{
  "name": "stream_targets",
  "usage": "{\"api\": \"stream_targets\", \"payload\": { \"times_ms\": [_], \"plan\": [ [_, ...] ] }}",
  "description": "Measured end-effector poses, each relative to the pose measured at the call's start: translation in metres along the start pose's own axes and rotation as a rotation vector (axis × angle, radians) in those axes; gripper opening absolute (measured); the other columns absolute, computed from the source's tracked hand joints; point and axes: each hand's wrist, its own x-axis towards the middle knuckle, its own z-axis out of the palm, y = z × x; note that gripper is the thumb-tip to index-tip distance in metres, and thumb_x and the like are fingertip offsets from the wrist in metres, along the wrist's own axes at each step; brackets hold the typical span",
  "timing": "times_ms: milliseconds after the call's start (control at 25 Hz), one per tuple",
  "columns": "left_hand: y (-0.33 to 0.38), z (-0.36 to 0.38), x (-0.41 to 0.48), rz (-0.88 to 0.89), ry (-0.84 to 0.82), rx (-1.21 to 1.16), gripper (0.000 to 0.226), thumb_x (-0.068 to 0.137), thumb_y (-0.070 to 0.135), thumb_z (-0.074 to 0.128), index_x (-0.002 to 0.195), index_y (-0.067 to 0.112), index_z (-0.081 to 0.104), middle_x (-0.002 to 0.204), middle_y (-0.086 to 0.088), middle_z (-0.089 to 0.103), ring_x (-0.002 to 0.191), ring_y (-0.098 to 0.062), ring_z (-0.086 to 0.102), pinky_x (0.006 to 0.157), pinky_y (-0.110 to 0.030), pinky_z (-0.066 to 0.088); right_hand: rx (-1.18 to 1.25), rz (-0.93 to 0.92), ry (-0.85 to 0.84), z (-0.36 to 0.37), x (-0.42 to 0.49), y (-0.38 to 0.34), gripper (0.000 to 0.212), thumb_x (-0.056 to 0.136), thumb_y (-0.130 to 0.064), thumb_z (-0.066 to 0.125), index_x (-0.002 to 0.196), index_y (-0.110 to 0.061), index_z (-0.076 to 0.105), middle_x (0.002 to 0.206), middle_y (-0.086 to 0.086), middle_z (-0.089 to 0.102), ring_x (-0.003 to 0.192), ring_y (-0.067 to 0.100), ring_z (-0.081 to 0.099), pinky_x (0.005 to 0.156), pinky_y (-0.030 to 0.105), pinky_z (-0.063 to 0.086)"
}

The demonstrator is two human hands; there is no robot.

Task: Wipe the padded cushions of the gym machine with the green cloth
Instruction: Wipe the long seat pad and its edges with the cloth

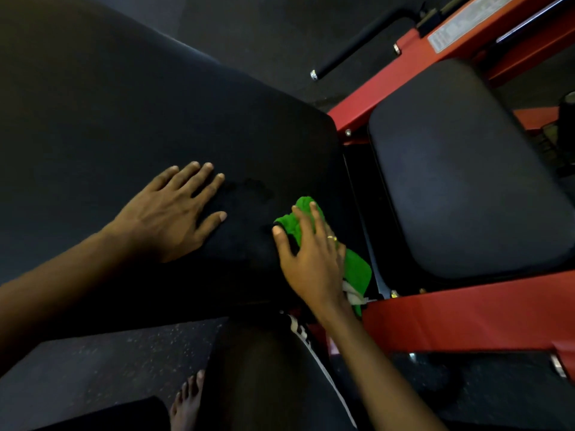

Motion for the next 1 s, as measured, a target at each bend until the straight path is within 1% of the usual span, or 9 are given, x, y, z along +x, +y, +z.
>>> {"api": "stream_targets", "payload": {
  "times_ms": [160,240,320,440,520,760,880,960,1000],
  "plan": [
    [0.0,0.011,0.004,0.005,0.05,0.025,0.081,0.095,0.062,-0.002,0.161,0.016,0.008,0.168,-0.009,0.008,0.156,-0.024,0.005,0.125,-0.04,0.004,0.027,0.234,-0.005,0.007,0.098,0.019,0.064,0.099,-0.064,0.038,0.153,-0.029,0.036,0.167,0.0,0.022,0.147,0.032,0.034,0.116,0.057,0.027],
    [-0.001,0.011,0.005,0.014,0.043,0.019,0.08,0.096,0.06,-0.002,0.161,0.015,0.007,0.168,-0.01,0.007,0.156,-0.025,0.005,0.125,-0.042,0.005,0.035,0.236,-0.009,0.009,0.126,-0.006,0.063,0.1,-0.063,0.037,0.152,-0.027,0.038,0.167,0.001,0.023,0.144,0.036,0.038,0.115,0.056,0.029],
    [-0.002,0.011,0.004,0.035,0.064,0.016,0.079,0.097,0.057,0.003,0.16,0.012,0.014,0.166,-0.015,0.013,0.155,-0.029,0.011,0.124,-0.045,0.009,0.01,0.061,0.009,0.016,0.107,-0.043,0.061,0.099,-0.064,0.037,0.15,-0.031,0.041,0.166,-0.001,0.025,0.141,0.033,0.043,0.113,0.052,0.034],
    [-0.002,0.012,0.001,0.049,0.128,-0.016,0.073,0.098,0.048,0.019,0.155,0.004,0.033,0.16,-0.022,0.03,0.15,-0.036,0.027,0.122,-0.051,0.021,0.038,-0.153,0.009,0.009,0.03,-0.075,0.06,0.097,-0.067,0.034,0.15,-0.038,0.038,0.167,-0.008,0.021,0.147,0.019,0.036,0.111,0.044,0.035],
    [-0.001,0.01,0.0,0.037,0.108,-0.074,0.071,0.097,0.044,0.024,0.153,0.002,0.036,0.159,-0.023,0.033,0.15,-0.036,0.028,0.122,-0.052,0.023,0.048,-0.121,0.014,0.007,0.019,-0.072,0.062,0.096,-0.068,0.034,0.151,-0.037,0.038,0.167,-0.008,0.023,0.148,0.016,0.035,0.113,0.044,0.038],
    [-0.032,-0.023,-0.026,0.11,-0.023,-0.118,0.07,0.095,0.045,0.028,0.153,0.008,0.039,0.158,-0.021,0.035,0.148,-0.038,0.032,0.12,-0.052,0.022,0.003,0.254,-0.042,-0.009,0.039,-0.1,0.061,0.099,-0.062,0.041,0.152,-0.032,0.039,0.167,-0.002,0.024,0.149,0.025,0.033,0.111,0.056,0.038],
    [-0.054,-0.028,-0.039,0.171,-0.068,-0.1,0.069,0.099,0.046,0.025,0.156,0.008,0.032,0.162,-0.018,0.028,0.151,-0.034,0.024,0.123,-0.047,0.016,0.015,0.129,-0.176,-0.02,-0.03,-0.137,0.063,0.099,-0.063,0.037,0.156,-0.036,0.031,0.169,-0.005,0.014,0.151,0.025,0.026,0.116,0.054,0.031],
    [-0.054,-0.029,-0.04,0.161,-0.098,-0.12,0.07,0.099,0.043,0.025,0.157,0.004,0.028,0.163,-0.019,0.024,0.152,-0.034,0.02,0.125,-0.046,0.012,-0.009,0.013,-0.231,-0.026,-0.056,-0.132,0.065,0.099,-0.064,0.038,0.156,-0.035,0.032,0.169,-0.004,0.015,0.152,0.024,0.026,0.116,0.049,0.031],
    [-0.053,-0.031,-0.038,0.144,-0.108,-0.133,0.071,0.099,0.043,0.025,0.156,0.001,0.027,0.163,-0.02,0.023,0.153,-0.034,0.02,0.125,-0.046,0.011,-0.004,0.029,-0.221,-0.027,-0.053,-0.121,0.065,0.099,-0.064,0.04,0.155,-0.033,0.034,0.169,-0.002,0.019,0.151,0.024,0.029,0.117,0.048,0.034]
  ]
}}
